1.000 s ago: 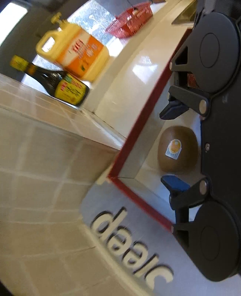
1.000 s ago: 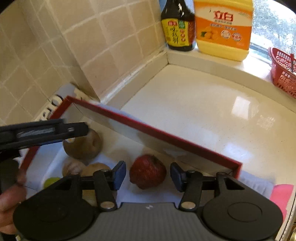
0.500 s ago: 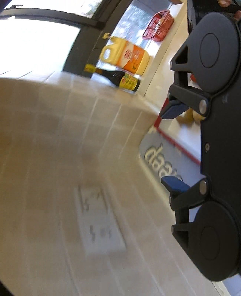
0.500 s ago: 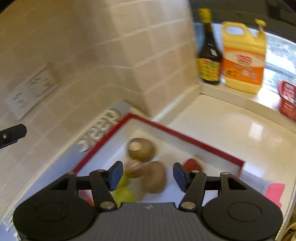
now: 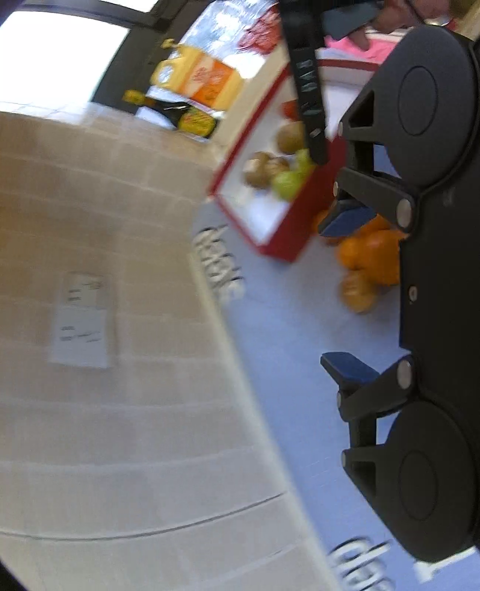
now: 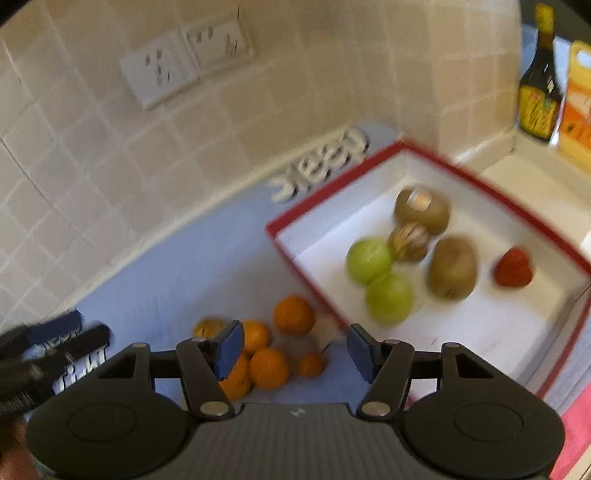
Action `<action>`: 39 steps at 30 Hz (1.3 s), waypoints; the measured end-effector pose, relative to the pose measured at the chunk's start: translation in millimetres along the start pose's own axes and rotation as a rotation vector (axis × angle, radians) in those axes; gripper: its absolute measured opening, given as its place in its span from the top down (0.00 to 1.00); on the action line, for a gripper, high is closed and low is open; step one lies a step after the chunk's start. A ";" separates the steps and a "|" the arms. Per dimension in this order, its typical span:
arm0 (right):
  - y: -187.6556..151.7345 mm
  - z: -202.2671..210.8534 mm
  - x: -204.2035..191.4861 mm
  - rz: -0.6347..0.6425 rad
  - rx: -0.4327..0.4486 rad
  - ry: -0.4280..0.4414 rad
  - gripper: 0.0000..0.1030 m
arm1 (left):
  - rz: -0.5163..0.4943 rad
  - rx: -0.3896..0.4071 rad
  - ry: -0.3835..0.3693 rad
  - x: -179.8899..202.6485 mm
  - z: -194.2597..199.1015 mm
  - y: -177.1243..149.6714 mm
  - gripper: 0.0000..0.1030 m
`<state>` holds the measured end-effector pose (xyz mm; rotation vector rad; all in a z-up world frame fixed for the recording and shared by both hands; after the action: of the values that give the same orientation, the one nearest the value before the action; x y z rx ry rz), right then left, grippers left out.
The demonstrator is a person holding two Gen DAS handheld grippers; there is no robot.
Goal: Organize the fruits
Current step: 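Grasp a large orange with the left tool while the right tool grasps a tangerine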
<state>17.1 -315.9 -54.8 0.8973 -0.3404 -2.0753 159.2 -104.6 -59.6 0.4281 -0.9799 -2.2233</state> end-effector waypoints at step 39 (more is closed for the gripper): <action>-30.5 -102.4 28.3 -0.406 -0.183 0.122 0.59 | -0.066 -0.139 -0.027 34.4 -65.6 -66.4 0.36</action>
<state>59.7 -311.7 -156.7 1.0391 0.1070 -2.3566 139.4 -129.7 -153.8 0.3732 -0.8296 -2.3445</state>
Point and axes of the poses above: each gripper's, at about its wrist camera, not at the fingertips, and z roughly against the way its jaws point, x to its right, y to its top, the point moved 2 cm from there along -z, roughly the way its jaws point, and after that the axes turned 15 degrees about y, right-handed, at the moved point
